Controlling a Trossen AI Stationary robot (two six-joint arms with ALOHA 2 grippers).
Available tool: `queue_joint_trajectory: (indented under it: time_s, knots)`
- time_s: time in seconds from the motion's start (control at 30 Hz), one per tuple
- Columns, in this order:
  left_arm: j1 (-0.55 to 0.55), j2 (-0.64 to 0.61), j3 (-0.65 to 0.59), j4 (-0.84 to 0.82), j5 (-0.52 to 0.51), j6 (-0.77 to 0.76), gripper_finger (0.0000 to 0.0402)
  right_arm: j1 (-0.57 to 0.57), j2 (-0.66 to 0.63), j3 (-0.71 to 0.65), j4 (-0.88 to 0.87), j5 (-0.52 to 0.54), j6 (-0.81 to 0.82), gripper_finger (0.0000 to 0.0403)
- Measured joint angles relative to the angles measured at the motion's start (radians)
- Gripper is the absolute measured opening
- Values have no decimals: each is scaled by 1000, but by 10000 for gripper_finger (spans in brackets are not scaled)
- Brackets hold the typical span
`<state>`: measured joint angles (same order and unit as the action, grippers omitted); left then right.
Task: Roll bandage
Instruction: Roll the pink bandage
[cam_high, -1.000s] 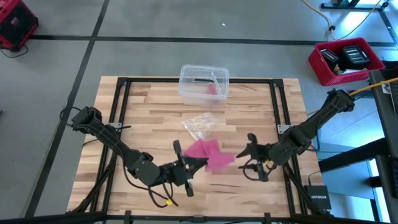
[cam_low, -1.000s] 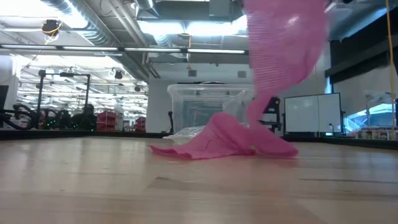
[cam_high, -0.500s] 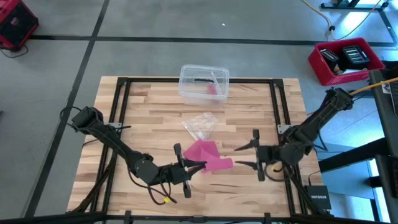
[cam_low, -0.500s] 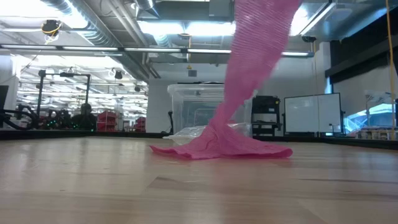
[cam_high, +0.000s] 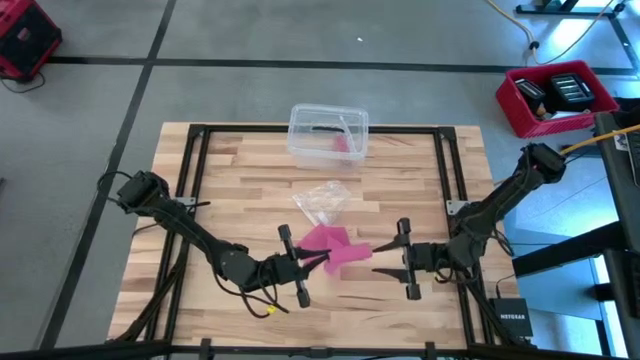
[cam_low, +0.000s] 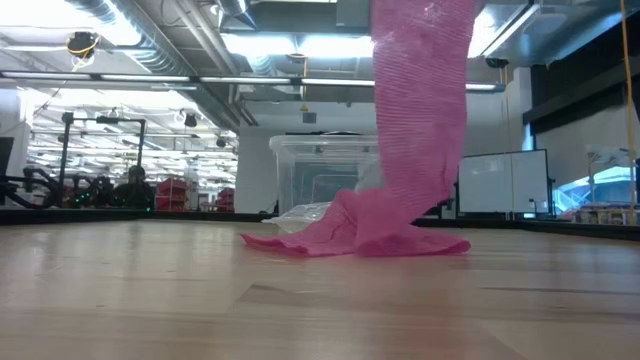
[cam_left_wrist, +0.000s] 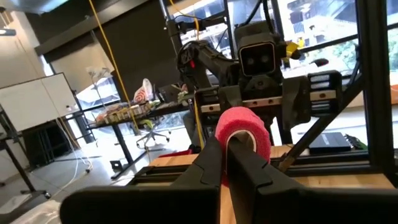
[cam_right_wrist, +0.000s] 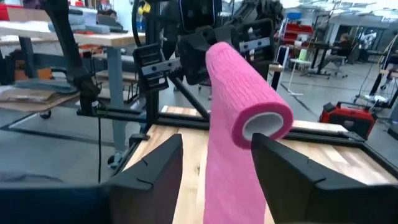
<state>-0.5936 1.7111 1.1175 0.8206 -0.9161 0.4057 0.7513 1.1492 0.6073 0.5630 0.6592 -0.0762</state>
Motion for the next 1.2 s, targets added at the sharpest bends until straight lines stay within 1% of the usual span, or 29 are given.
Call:
queue_joint_trajectory:
  time_s: [0.1, 0.33, 0.53, 0.63, 0.77, 0.87, 0.93, 1.2]
  knots:
    - [1, 0, 0, 2, 11, 1, 0, -13, 9, 0, 22, 11, -16, 193]
    - [3, -2, 0, -3, 18, 13, 0, -40, 14, 0, 64, -87, -14, 193]
    - [6, -2, 0, -7, 15, 11, 0, -59, 14, 0, 64, -97, -9, 193]
    - [5, -2, 0, -16, 15, 13, 0, -60, 14, 0, 73, -82, -8, 193]
    - [5, -2, 0, -18, -1, 39, 0, -58, 14, 0, 71, -18, -6, 193]
    - [-1, -2, 0, -17, -51, 59, 0, -50, 14, 0, 75, -7, 59, 193]
    - [-2, 0, 0, -19, -58, 69, 0, -50, 14, 1, 77, 12, 107, 193]
    - [1, 0, 0, -18, -80, 73, 0, -51, 14, 1, 75, 10, 162, 193]
